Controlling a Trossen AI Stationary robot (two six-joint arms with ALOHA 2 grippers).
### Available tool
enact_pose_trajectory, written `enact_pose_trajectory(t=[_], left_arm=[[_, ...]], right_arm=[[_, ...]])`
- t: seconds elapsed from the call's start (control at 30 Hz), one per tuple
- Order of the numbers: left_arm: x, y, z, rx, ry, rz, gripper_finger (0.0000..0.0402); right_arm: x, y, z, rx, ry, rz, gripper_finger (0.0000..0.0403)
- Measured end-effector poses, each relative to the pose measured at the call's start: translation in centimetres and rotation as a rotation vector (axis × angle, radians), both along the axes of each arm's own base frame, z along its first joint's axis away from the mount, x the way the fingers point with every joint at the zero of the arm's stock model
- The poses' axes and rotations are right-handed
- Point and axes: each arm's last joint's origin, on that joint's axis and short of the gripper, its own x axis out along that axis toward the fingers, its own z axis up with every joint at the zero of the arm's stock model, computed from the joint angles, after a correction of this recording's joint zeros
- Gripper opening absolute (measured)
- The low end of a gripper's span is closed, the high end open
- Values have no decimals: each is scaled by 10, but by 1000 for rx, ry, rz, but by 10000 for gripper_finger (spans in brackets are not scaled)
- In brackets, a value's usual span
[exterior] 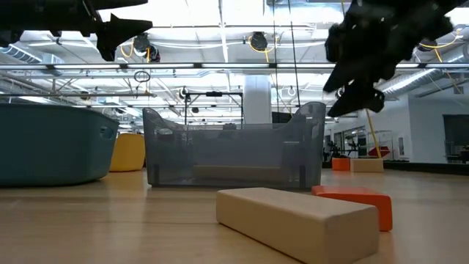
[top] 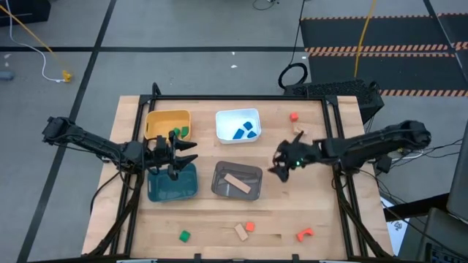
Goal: Sort & place blocks by color
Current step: Put the bottom right orange block into the blue bin
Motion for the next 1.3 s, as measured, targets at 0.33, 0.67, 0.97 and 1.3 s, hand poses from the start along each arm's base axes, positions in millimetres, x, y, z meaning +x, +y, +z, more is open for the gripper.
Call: enact_pose_trajectory(t=[0.33, 0.67, 0.97, 1.3], left_arm=[[0, 0, 0, 0, 1, 0, 234], [0, 0, -1, 26, 13, 3, 234], [0, 0, -4, -12, 36, -3, 235], [1, 0, -10, -124, 82, -14, 234]], right_arm=[[-19, 69, 0, 200, 53, 274, 263], [-46, 112, 0, 286, 139, 560, 263], [-74, 123, -16, 2, 252, 734, 263], [-75, 152, -41, -92, 244, 906, 263]])
